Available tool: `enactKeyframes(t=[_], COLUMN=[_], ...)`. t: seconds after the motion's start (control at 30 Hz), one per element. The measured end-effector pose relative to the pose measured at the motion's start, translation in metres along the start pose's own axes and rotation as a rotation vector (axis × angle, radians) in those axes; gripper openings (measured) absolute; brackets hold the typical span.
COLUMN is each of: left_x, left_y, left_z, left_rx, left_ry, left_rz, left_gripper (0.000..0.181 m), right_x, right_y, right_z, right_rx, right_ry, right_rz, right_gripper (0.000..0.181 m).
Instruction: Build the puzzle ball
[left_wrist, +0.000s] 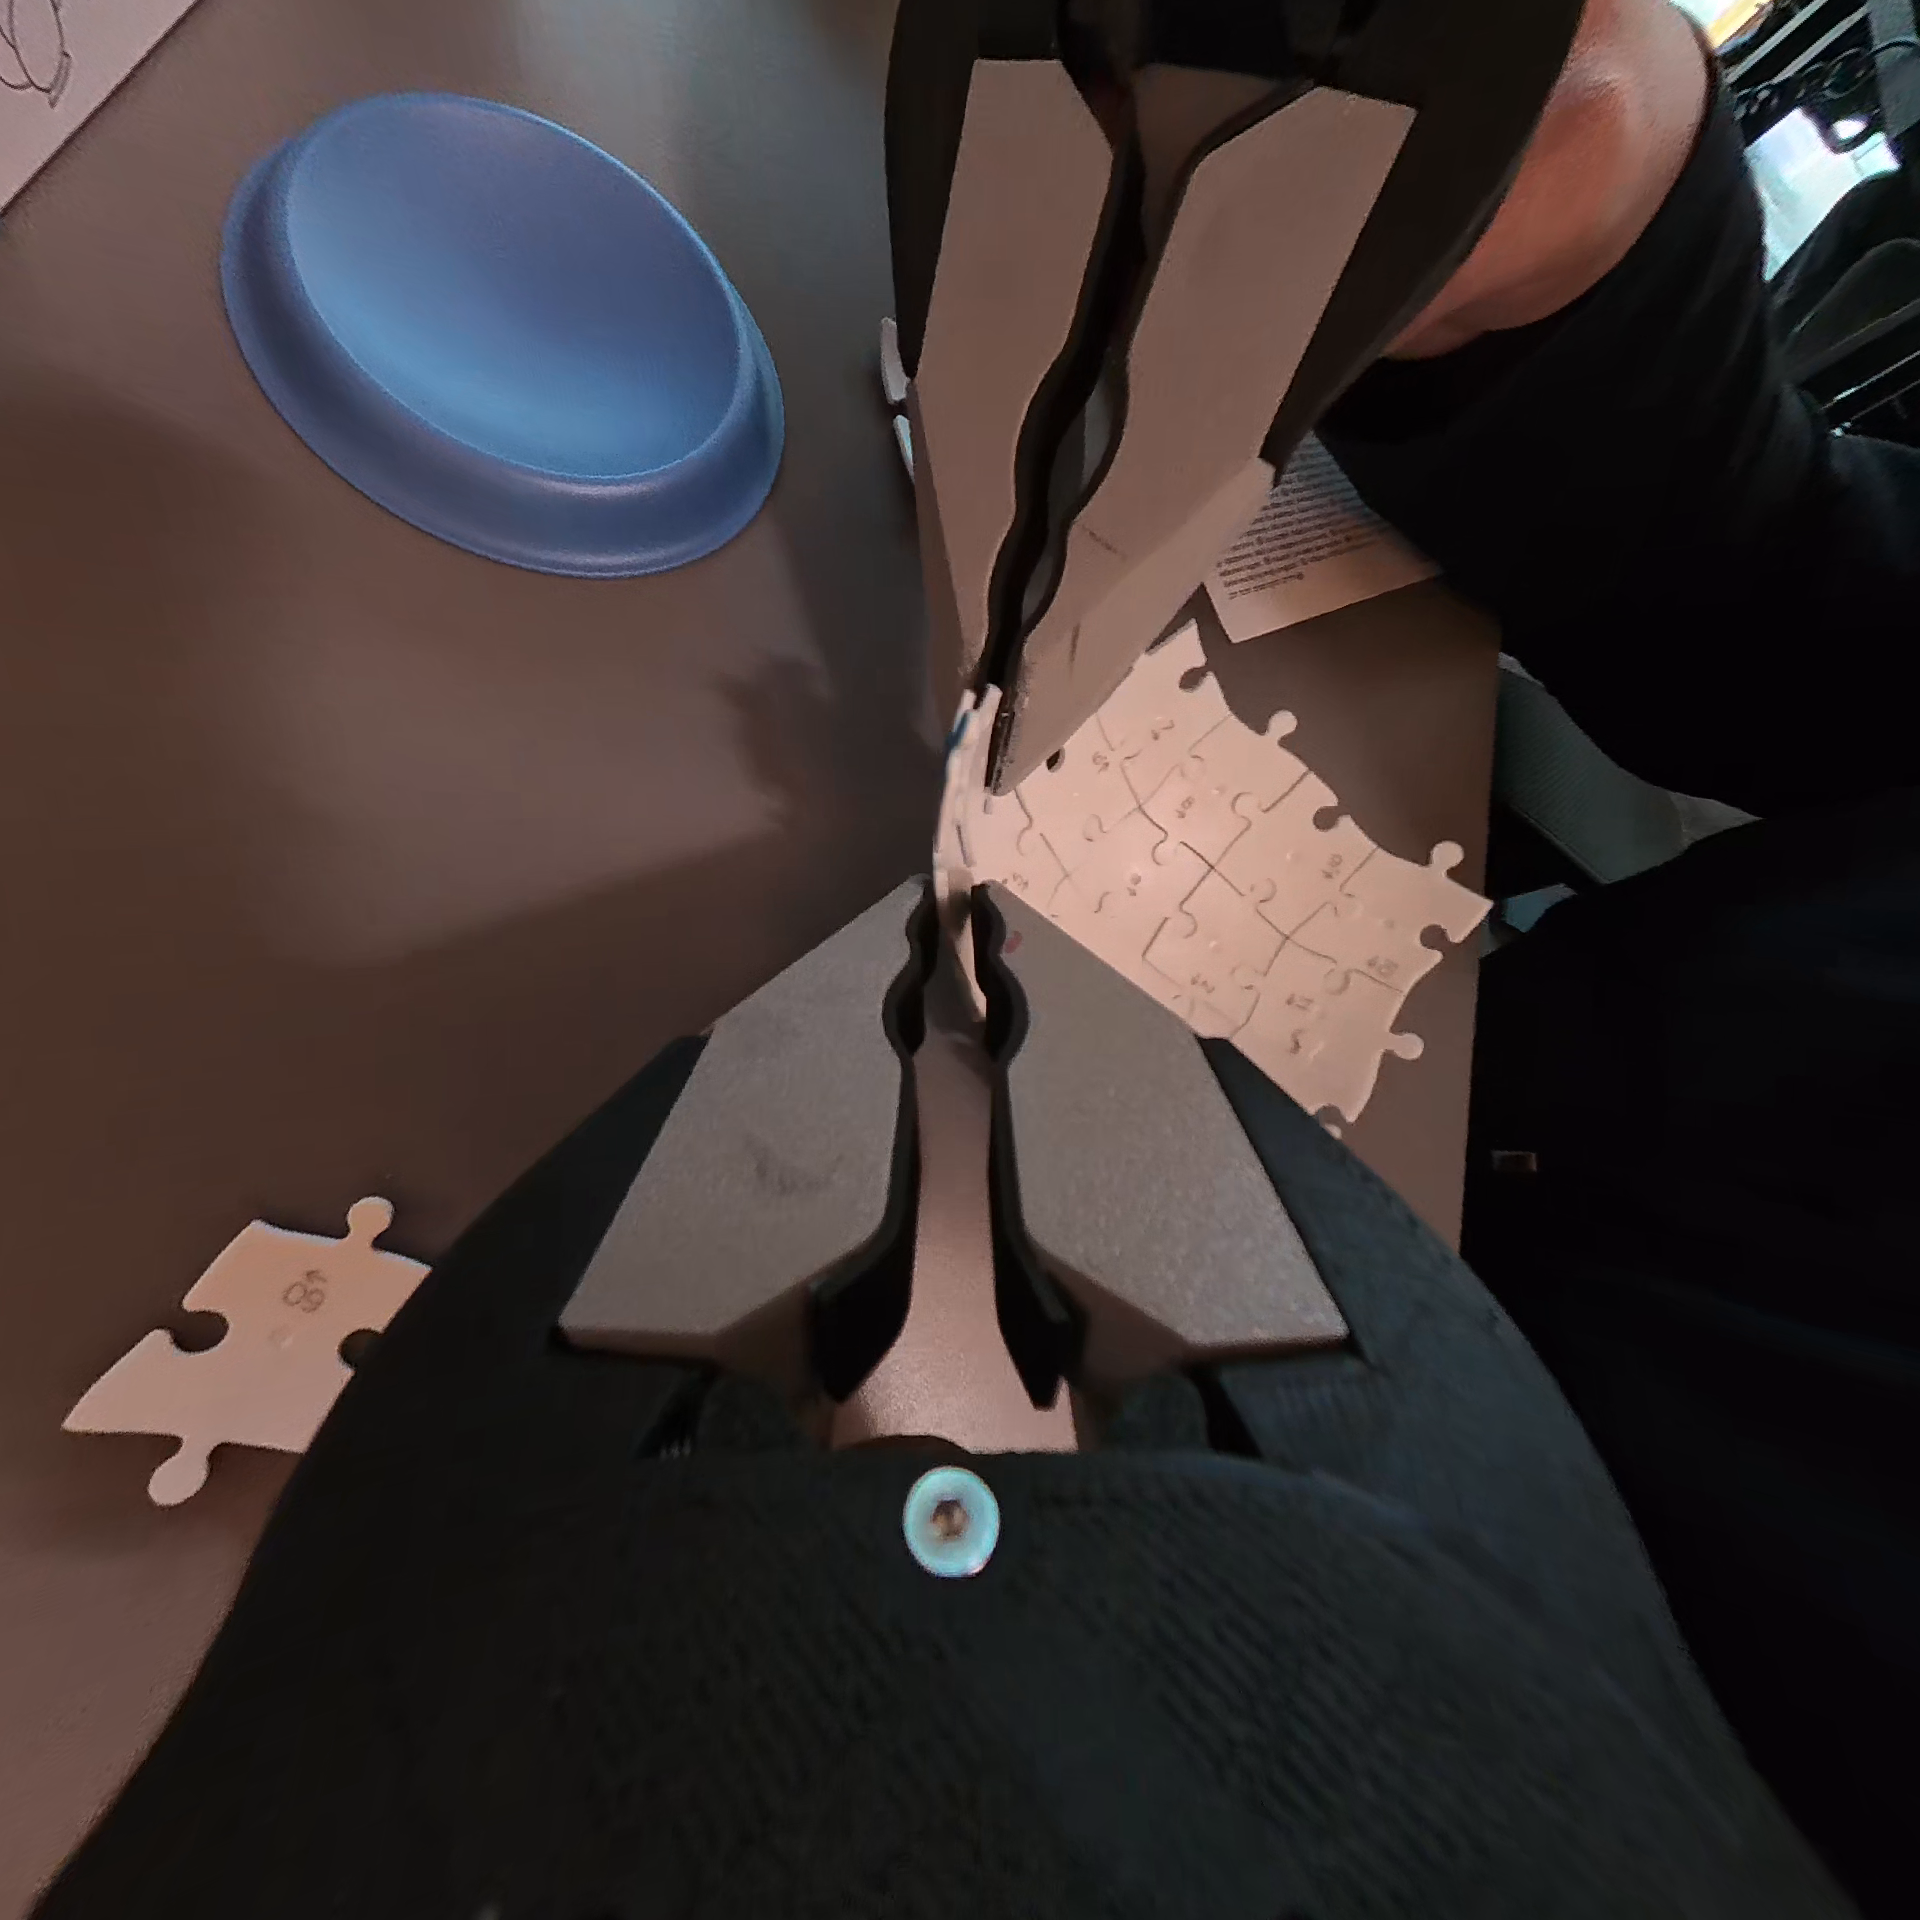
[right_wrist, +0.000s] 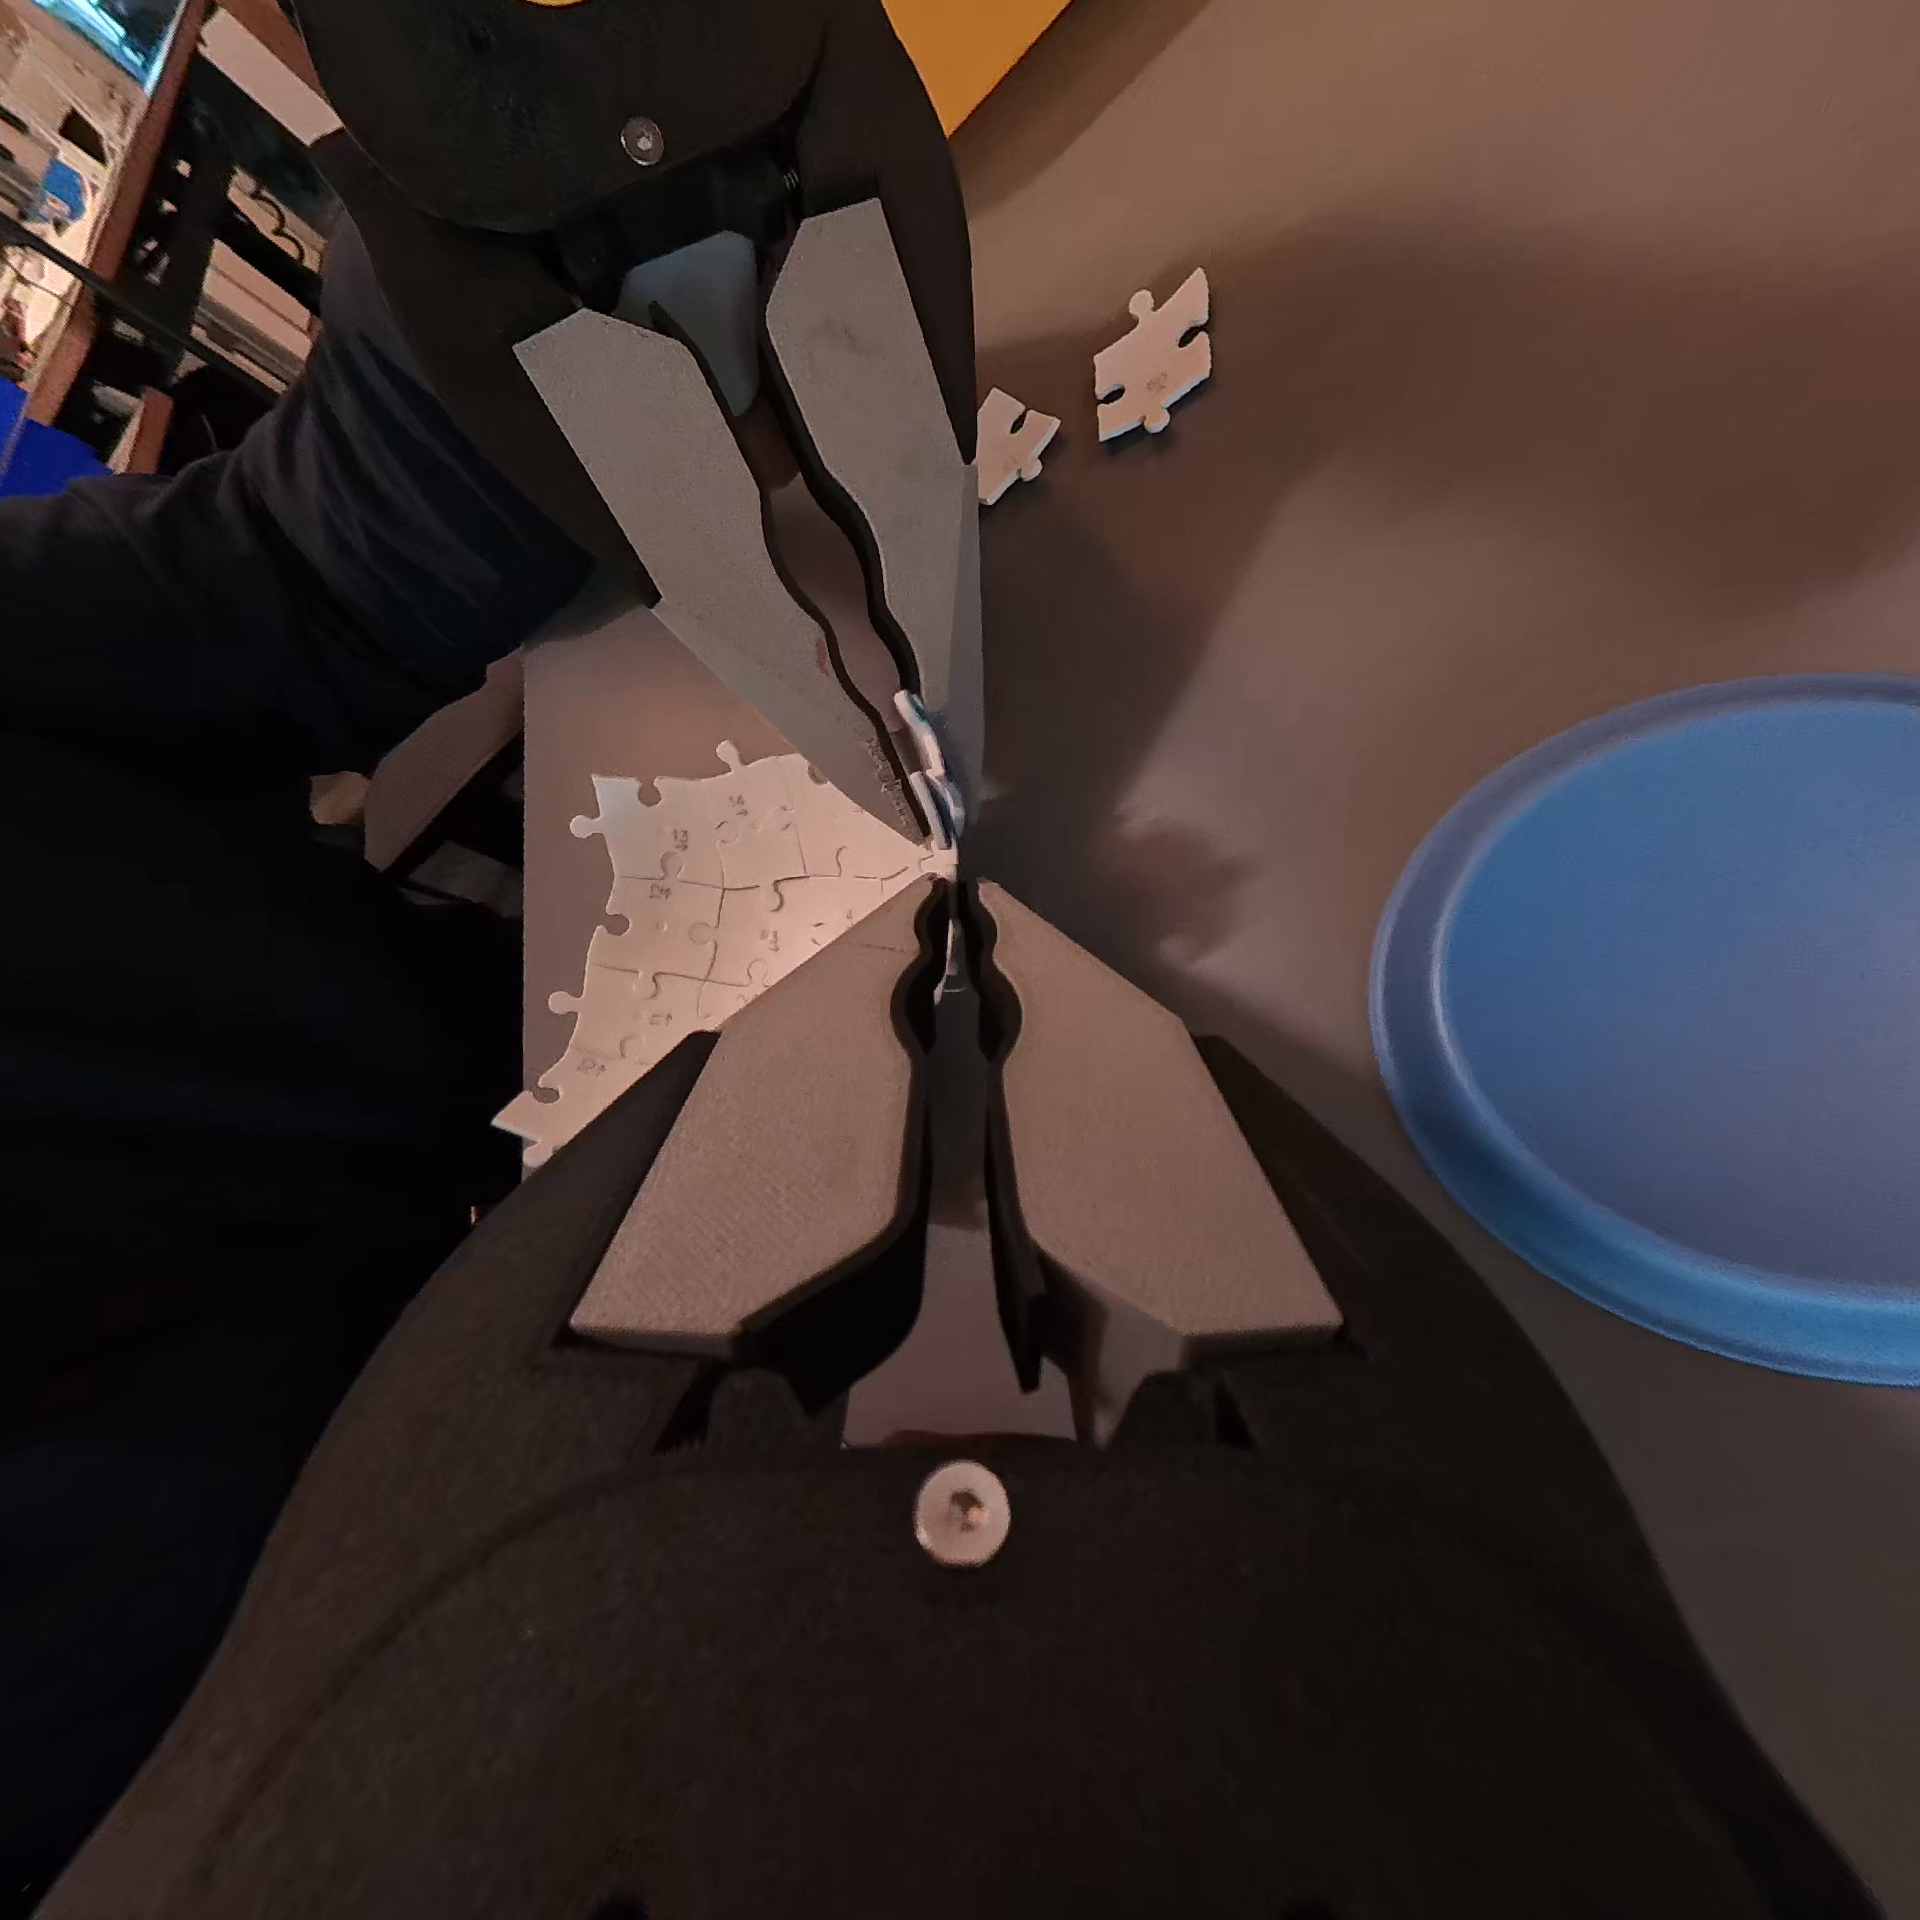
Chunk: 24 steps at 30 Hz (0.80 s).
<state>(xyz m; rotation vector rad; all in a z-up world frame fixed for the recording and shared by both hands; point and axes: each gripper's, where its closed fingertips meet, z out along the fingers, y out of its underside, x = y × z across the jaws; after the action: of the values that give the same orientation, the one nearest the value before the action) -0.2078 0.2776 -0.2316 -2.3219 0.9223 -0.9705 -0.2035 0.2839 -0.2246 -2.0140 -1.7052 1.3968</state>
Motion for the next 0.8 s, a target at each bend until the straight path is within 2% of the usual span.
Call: enactKeyframes(t=[0.57,0.8], left_x=[0.0055,0.0058], left_y=[0.0009,0.0063], left_z=[0.0017,0.0034], left_rx=[-0.003,-0.016], left_ry=[0.022,0.037], left_rz=[0.055,0.047], left_gripper=[0.003,0.005], right_x=[-0.0022,-0.0024], right_y=[0.0064,0.0099], right_z=[-0.0001,0.0043], right_rx=[-0.025,-0.055], right_ry=[-0.062,-0.044], right_rz=[0.041,0.024], right_gripper=[0.000,0.000])
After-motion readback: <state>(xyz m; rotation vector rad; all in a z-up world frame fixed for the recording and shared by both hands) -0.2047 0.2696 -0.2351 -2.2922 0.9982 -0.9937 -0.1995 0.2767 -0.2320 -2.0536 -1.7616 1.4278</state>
